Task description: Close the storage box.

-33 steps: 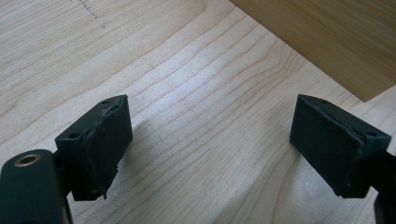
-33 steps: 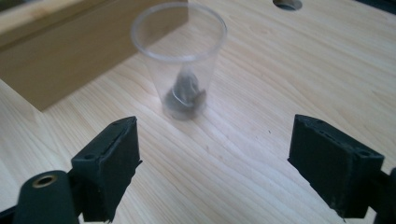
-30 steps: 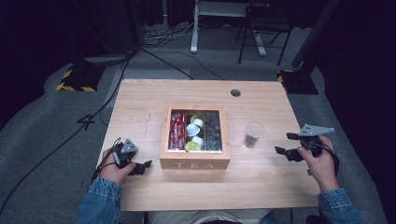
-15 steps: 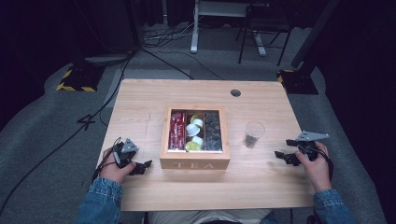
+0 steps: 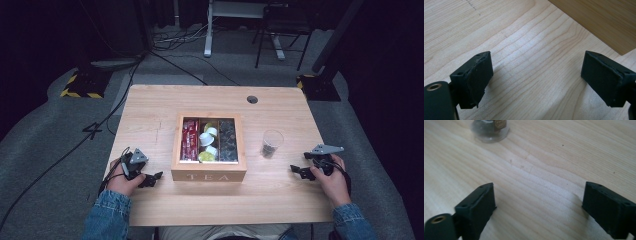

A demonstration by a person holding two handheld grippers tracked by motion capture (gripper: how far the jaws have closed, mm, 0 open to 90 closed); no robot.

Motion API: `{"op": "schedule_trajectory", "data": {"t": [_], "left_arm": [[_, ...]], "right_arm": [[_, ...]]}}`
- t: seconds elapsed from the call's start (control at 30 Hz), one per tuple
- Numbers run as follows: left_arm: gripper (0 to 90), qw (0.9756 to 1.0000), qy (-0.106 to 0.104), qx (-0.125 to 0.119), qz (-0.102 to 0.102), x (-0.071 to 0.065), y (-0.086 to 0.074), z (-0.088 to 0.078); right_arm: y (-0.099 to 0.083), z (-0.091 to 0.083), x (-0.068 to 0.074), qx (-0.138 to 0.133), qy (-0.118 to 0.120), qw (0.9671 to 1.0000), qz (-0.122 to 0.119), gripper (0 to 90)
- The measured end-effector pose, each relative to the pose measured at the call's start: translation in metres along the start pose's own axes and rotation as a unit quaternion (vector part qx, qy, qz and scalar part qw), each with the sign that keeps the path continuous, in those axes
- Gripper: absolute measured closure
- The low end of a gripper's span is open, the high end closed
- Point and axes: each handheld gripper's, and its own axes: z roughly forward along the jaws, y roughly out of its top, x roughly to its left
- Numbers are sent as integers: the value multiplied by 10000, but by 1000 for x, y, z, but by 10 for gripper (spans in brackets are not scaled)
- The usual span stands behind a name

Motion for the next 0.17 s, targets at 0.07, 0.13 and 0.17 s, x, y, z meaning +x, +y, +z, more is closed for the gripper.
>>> {"op": "schedule_trajectory", "data": {"t": [0.07, 0.13, 0.17], "left_arm": [[108, 10000, 0, 0, 0, 0, 0, 0], [108, 10000, -1, 0, 4, 0, 0, 0], [108, 10000, 1, 2, 3, 0, 0, 0]], "right_arm": [[0, 1, 1, -17, -33, 10000, 31, 90], [0, 1, 1, -19, -32, 10000, 31, 89], [0, 1, 1, -21, -30, 10000, 31, 89]]}}
